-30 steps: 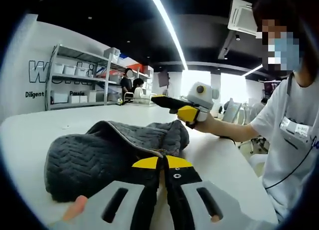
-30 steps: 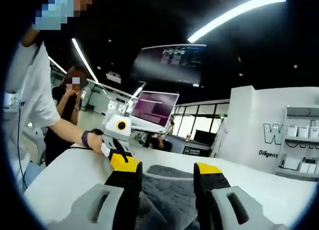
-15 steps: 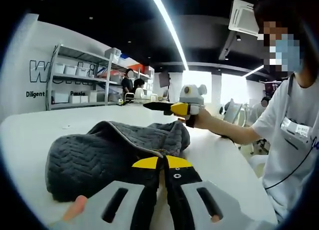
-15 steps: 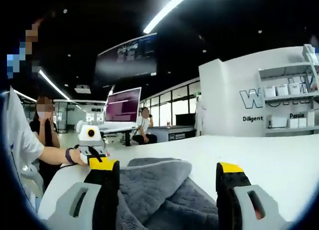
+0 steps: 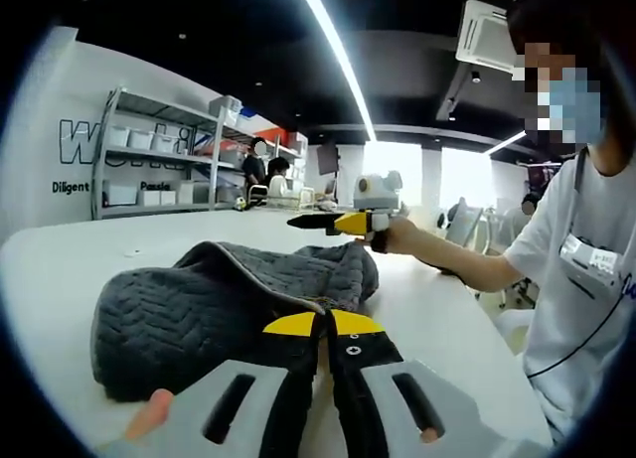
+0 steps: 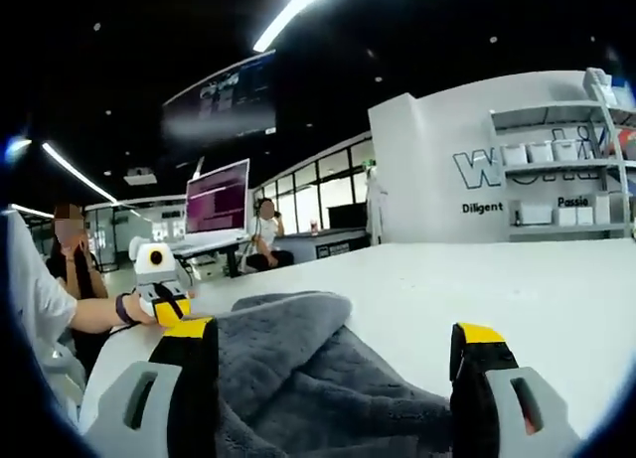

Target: Open the folded towel by lifting each exposed corner and separating the folded layers until the towel lies flat within the target outline without major curled edges

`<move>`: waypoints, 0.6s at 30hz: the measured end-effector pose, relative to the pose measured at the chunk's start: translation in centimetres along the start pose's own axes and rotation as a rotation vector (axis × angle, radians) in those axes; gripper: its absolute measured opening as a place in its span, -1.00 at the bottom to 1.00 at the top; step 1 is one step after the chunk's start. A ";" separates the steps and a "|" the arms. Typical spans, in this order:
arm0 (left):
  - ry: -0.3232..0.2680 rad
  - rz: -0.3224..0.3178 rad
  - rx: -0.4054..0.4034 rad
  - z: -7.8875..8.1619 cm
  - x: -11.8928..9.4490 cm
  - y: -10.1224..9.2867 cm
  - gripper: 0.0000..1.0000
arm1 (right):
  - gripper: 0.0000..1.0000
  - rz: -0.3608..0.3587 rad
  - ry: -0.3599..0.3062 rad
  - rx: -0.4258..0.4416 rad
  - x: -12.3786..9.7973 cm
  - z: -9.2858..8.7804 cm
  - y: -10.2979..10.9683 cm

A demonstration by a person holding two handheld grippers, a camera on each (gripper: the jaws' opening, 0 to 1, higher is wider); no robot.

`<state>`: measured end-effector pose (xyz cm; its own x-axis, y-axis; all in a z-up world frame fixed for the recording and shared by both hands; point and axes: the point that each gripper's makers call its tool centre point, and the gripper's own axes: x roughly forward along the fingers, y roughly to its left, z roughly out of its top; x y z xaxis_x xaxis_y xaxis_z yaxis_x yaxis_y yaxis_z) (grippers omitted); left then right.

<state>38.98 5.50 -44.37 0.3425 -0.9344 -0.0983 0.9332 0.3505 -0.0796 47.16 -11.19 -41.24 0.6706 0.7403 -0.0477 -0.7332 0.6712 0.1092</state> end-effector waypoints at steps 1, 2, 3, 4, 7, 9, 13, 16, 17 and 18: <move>0.000 -0.001 -0.001 0.0 0.0 0.0 -0.93 | 0.98 -0.015 0.002 0.007 -0.2 0.0 -0.5; 0.000 0.000 -0.001 0.0 0.0 -0.1 -0.93 | 0.98 -0.023 0.002 0.011 -0.3 0.0 -0.8; 0.001 0.001 0.001 0.0 0.0 -0.1 -0.93 | 0.98 -0.042 -0.002 0.021 -0.6 0.1 -1.3; 0.001 0.000 0.000 0.0 0.0 -0.1 -0.93 | 0.98 -0.057 -0.004 0.031 -0.9 0.1 -1.8; 0.000 0.001 0.001 0.0 0.0 -0.2 -0.93 | 0.96 -0.087 -0.008 0.049 -1.6 0.2 -2.7; 0.001 0.001 0.002 0.0 0.0 -0.1 -0.93 | 0.96 -0.100 0.009 0.060 -2.0 -0.2 -3.2; 0.002 0.001 0.002 0.0 0.0 0.0 -0.93 | 0.79 -0.126 0.060 0.081 -2.5 -1.4 -4.2; 0.003 0.002 0.003 -0.1 0.0 0.0 -0.93 | 0.55 -0.145 0.102 0.085 -2.7 -2.3 -4.6; 0.003 0.002 0.002 -0.1 0.0 0.0 -0.93 | 0.49 -0.151 0.113 0.084 -2.8 -2.5 -4.7; 0.002 0.002 0.003 -0.1 0.0 0.0 -0.93 | 0.43 -0.160 0.128 0.078 -2.9 -2.8 -4.8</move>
<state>38.95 5.50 -44.44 0.3444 -0.9334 -0.1009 0.9327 0.3524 -0.0769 48.46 -16.44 -44.44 0.7542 0.6268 -0.1958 -0.6042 0.7792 0.1669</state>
